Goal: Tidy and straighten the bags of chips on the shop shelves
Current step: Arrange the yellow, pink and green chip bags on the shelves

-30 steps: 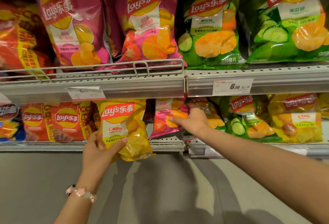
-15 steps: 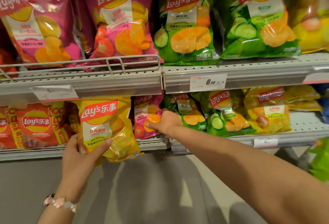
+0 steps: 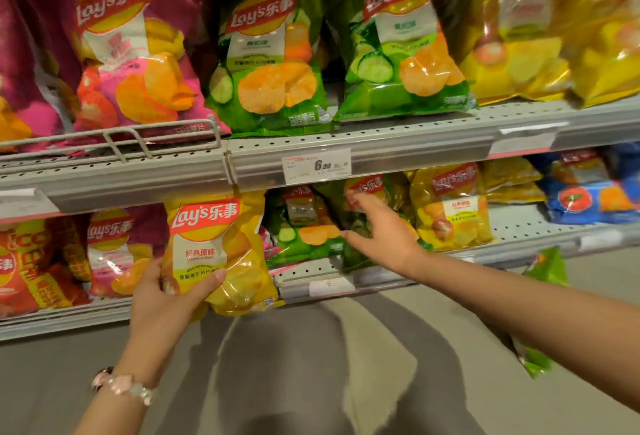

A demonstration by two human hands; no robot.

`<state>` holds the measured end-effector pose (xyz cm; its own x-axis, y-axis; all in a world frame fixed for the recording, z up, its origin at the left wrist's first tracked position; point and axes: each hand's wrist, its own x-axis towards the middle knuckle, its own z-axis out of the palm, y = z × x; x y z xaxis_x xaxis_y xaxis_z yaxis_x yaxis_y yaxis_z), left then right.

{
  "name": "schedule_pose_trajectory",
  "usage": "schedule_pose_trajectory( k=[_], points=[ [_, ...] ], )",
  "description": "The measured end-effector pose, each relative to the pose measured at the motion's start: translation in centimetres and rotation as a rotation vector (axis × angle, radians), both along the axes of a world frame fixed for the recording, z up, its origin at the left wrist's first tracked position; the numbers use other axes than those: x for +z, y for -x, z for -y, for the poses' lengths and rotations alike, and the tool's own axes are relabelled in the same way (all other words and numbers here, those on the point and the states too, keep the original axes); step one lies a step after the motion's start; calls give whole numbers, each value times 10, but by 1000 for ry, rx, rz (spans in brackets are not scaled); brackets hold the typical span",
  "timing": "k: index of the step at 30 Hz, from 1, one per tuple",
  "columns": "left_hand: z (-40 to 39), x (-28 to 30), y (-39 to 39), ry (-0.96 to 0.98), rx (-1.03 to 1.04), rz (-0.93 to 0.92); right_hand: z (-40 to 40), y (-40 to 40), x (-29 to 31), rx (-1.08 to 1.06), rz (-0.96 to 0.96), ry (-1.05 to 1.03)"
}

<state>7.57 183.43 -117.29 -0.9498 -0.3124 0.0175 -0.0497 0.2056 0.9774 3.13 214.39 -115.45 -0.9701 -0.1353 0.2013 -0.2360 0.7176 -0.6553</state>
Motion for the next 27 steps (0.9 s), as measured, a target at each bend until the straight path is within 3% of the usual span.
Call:
schedule_pose_trajectory(
  k=[6,9,15,18,22,27],
  points=[
    [-60,-2,11,-10,-109,-8,-121,-25,1,-185,16,-72],
    [-92,-1,15,25,-174,2,-174,-37,-3,-258,100,-221],
    [-141,-3,21,24,-241,28,-240,-65,-29,-703,295,-247],
    [-156,-5,23,36,-245,25,-251,-73,-55,-796,482,-82],
    [-163,-8,23,47,-251,44,-251,-68,-85,-890,533,338],
    [-155,-13,23,24,-214,49,-254,-63,-108,-1052,640,442]
  ],
)
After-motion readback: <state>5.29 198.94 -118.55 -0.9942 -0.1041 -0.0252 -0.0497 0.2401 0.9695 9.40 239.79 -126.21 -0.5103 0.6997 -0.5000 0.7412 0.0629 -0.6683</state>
